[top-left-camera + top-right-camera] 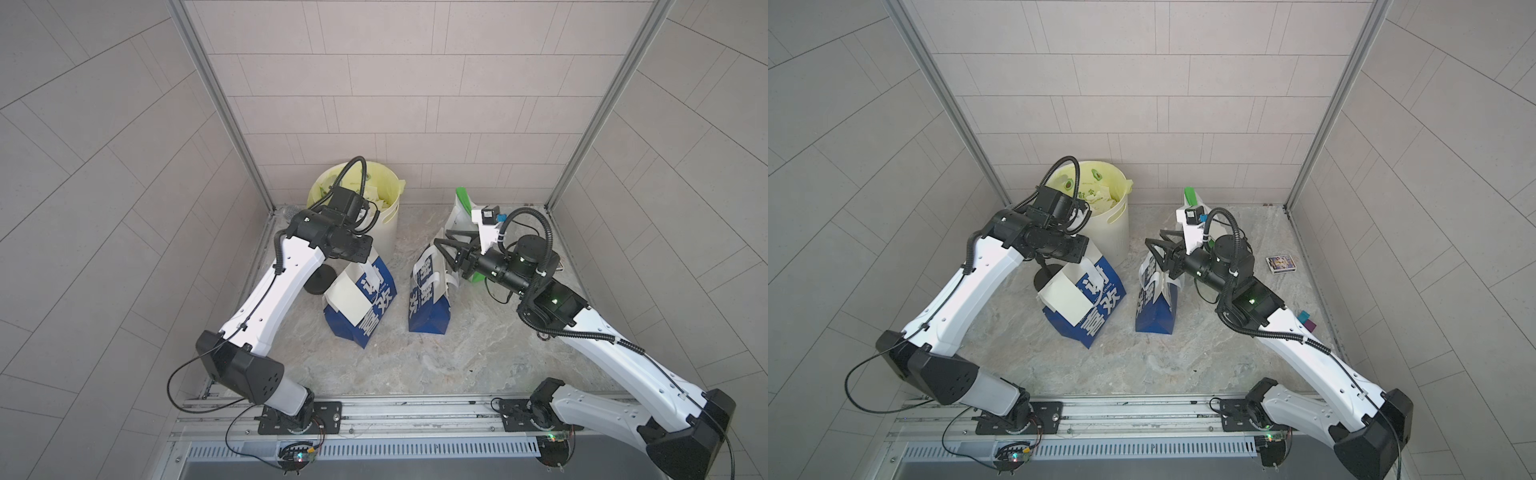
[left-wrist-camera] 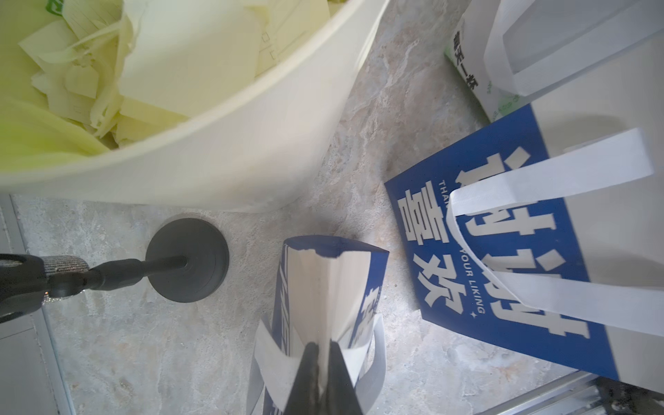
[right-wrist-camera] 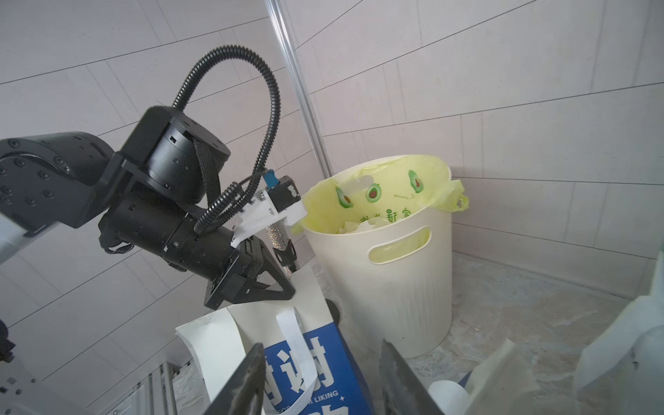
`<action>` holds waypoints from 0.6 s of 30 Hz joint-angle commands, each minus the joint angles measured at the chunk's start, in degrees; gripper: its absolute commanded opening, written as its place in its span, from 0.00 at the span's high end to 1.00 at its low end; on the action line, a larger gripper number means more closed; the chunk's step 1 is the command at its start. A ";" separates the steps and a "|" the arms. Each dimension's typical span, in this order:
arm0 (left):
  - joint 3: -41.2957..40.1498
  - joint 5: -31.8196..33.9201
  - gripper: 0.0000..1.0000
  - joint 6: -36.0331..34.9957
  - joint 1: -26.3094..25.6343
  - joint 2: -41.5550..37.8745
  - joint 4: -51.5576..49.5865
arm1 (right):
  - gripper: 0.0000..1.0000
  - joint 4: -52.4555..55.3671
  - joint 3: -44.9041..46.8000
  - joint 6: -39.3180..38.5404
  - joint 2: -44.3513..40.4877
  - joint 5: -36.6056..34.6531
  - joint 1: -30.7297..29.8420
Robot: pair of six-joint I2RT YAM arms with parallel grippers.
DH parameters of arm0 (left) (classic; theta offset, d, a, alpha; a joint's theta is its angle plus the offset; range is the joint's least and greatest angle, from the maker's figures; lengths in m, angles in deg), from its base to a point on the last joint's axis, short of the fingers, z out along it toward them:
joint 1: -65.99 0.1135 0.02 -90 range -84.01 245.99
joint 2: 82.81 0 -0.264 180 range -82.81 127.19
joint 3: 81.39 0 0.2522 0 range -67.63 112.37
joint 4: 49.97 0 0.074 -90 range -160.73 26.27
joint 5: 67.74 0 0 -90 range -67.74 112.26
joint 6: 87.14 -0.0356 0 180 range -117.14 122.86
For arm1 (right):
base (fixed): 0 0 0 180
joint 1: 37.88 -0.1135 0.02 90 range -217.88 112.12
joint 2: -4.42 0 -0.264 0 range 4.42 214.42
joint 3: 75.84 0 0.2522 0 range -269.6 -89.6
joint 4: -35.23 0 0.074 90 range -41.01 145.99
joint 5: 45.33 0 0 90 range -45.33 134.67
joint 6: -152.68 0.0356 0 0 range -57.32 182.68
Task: Shred takeout receipts and throw away
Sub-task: Pick up the takeout bag at the center of the board, then tear off the takeout receipt from the takeout bag.
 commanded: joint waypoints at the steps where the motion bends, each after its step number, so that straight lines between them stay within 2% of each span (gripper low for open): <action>1: -1.01 -2.27 1.00 7.96 0.12 -5.96 2.65 | 0.49 -2.88 -0.90 0.27 1.49 7.26 -1.83; 4: -4.36 -5.54 1.00 13.54 0.11 -9.45 6.39 | 0.49 -4.40 -0.98 1.39 4.23 13.35 -3.37; 7: -6.73 -9.22 1.00 16.14 0.10 -11.74 9.75 | 0.47 -2.68 -1.76 0.49 7.07 17.20 -5.63; 11: -7.84 -11.54 1.00 16.58 0.11 -13.00 11.03 | 0.44 2.72 -3.38 -4.05 9.74 20.42 -8.85; 18: -8.21 -13.07 1.00 16.79 0.11 -13.27 11.63 | 0.41 8.15 -6.56 -5.17 15.23 26.85 -10.93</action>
